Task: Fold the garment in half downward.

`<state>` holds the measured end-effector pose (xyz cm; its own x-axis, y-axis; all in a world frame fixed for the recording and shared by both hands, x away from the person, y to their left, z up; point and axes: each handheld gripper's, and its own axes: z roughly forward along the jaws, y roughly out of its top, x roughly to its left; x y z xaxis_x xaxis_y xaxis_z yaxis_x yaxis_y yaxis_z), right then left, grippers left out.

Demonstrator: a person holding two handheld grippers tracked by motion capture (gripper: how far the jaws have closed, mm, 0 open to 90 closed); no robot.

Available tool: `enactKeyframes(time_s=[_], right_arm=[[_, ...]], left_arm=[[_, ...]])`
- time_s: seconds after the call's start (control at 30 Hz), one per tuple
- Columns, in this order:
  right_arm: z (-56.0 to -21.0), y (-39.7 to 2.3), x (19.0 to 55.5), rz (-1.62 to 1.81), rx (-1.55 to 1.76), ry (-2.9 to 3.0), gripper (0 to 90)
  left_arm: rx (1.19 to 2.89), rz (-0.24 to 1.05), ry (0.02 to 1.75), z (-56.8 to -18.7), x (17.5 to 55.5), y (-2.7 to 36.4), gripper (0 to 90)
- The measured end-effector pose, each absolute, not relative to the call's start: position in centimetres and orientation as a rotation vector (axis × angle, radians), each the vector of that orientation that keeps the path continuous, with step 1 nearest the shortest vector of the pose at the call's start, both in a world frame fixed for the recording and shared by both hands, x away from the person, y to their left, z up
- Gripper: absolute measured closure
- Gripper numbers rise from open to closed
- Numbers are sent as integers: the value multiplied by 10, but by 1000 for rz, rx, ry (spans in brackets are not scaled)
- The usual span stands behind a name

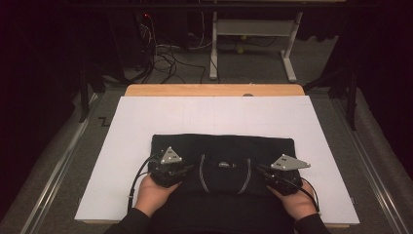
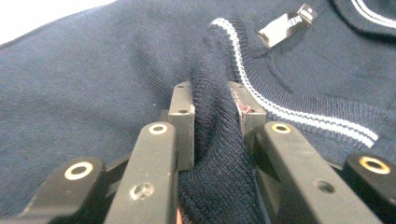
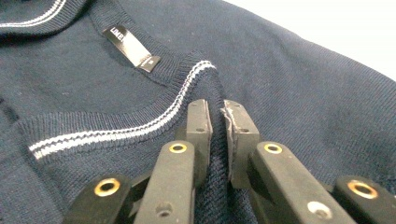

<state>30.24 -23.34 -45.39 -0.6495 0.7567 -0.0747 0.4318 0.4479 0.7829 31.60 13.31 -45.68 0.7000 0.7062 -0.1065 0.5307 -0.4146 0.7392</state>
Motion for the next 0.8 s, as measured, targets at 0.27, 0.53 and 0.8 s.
enactKeyframes(time_s=[0.27,0.53,0.8], right_arm=[[-449,-235,296,1091,969,2259,828],[-441,-238,281,1145,902,2232,828],[-431,-244,261,1234,849,2221,828]], left_arm=[[2092,311,913,-450,307,139,691],[2094,339,872,-441,290,147,690],[2079,318,830,-434,268,152,690]])
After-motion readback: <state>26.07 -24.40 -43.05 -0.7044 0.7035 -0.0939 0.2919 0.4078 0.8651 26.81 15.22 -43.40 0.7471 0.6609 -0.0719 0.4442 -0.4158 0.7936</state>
